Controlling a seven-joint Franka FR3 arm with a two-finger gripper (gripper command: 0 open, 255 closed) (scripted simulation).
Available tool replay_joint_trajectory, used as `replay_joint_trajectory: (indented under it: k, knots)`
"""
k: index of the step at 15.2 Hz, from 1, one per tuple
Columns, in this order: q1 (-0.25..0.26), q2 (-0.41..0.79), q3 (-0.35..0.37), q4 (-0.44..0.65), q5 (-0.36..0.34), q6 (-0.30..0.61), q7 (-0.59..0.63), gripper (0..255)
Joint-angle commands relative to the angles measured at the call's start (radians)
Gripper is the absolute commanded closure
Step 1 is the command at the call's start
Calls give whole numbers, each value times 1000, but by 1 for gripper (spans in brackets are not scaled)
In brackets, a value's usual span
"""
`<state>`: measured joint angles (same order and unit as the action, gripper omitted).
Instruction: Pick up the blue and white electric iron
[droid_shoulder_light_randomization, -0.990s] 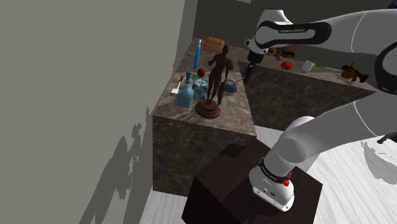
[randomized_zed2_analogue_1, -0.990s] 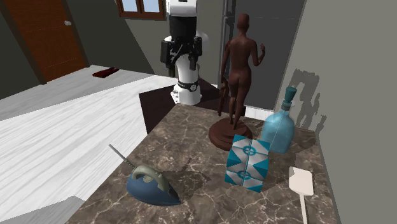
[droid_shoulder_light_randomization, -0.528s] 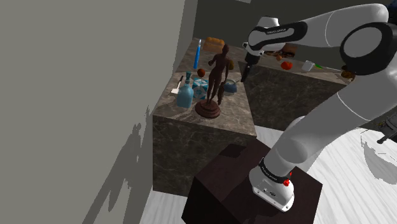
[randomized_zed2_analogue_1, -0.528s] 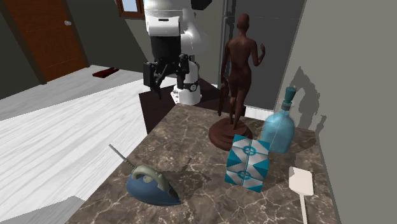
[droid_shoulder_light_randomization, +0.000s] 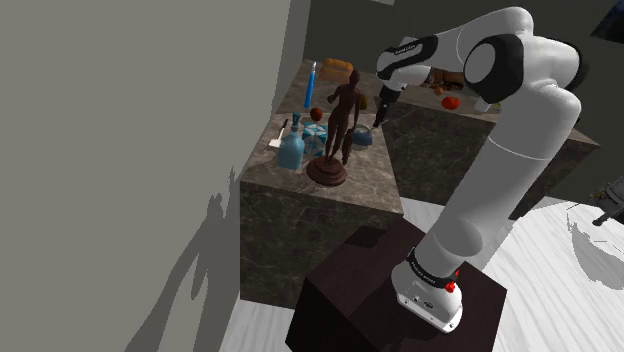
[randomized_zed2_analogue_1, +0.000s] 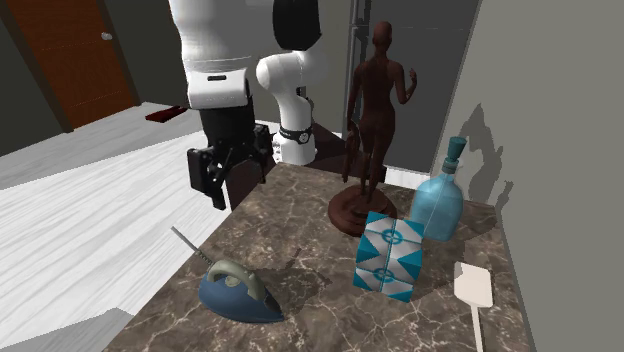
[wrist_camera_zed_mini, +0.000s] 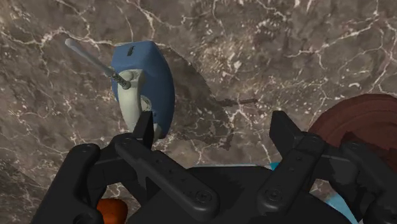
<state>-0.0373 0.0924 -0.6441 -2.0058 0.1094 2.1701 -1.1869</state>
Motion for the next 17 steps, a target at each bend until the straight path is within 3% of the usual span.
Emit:
replay_joint_trajectory:
  k: [1, 7, 16, 17]
  knots:
    - [-29, 93, 0, 64, 88, 11, -92, 0]
    - [-159, 337, 60, 306, 273, -23, -267, 0]
    - [-172, 381, 82, 265, 311, 54, -297, 0]
    - [-172, 384, 83, 270, 311, 52, -296, 255]
